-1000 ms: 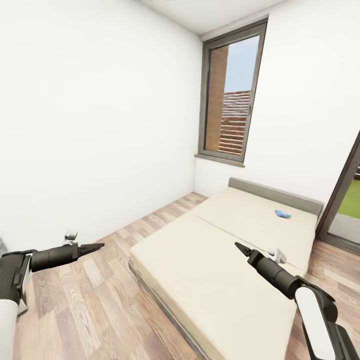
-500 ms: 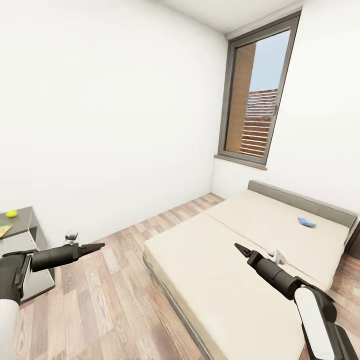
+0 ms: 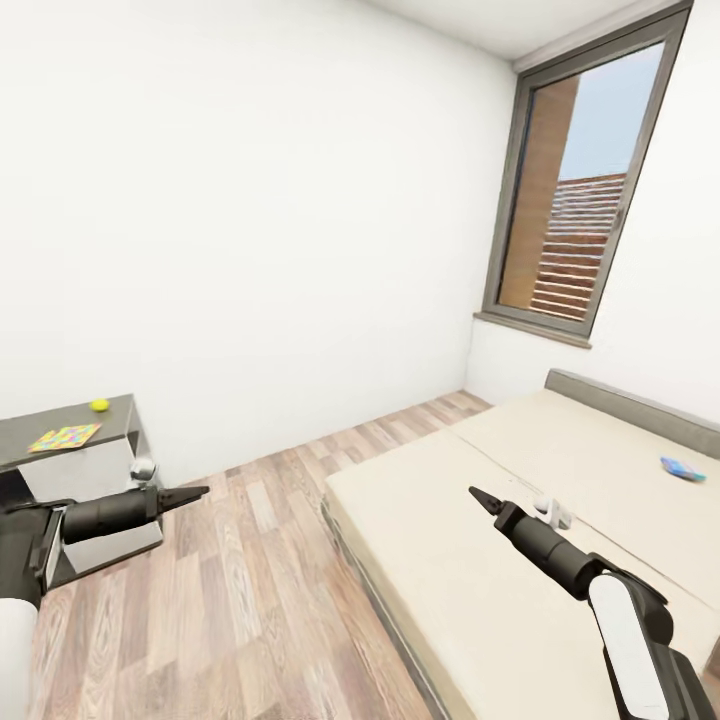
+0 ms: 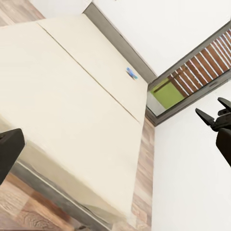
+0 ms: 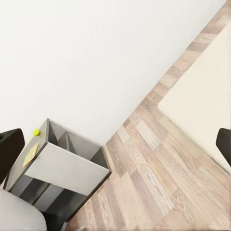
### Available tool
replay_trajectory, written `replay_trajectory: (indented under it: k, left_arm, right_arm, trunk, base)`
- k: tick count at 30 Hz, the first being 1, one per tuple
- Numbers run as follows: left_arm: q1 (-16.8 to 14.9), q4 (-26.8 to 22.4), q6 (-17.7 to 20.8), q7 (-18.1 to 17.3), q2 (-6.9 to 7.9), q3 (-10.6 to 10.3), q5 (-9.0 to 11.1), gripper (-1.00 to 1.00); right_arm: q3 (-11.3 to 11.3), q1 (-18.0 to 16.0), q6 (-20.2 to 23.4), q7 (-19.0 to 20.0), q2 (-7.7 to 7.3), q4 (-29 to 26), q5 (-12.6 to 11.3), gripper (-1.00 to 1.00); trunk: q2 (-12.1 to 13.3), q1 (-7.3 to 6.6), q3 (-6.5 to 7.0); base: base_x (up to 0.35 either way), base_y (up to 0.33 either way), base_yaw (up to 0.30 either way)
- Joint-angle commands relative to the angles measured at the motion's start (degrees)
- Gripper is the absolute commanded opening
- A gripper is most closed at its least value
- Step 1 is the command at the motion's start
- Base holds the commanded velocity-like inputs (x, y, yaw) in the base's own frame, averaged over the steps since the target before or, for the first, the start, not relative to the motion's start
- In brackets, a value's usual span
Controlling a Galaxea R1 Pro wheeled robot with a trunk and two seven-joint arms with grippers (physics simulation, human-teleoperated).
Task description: Put all the toys in the child's room - the three board games (two on the bed and one on the table), the two jigsaw puzzles on the table, and the tennis ball on the table - inside the toy box on the table in the child's room.
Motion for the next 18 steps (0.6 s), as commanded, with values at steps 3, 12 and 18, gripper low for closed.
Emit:
replay_trajectory:
  k: [3, 12, 18]
  left_arm:
    - [-0.06, -0.01, 0.60, -0.48, -0.05, 0.17, -0.62, 1.00]
    - [-0.06, -0.01, 0.74, -0.48, -0.05, 0.21, -0.64, 1.00]
    - [-0.06, -0.01, 0.70, -0.48, -0.04, 0.22, -0.63, 1.00]
  right_arm:
    - [-0.12, -0.01, 0.31, 0.30, 0.01, -0.02, 0.16, 1.00]
    - [-0.12, -0.01, 0.31, 0.29, 0.01, -0.01, 0.16, 1.00]
    - [-0.12, -0.01, 0.31, 0.29, 0.01, 0.20, 0.16, 1.00]
  trunk:
    - [-0.05, 0.01, -0.03]
    - [-0.05, 0.01, -0.03]
    - [-0.05, 0.01, -0.03]
  base:
    - [-0.147, -0.053, 0.291]
    - [-0.075, -0.078, 0.291]
    - [-0.007, -0.009, 0.291]
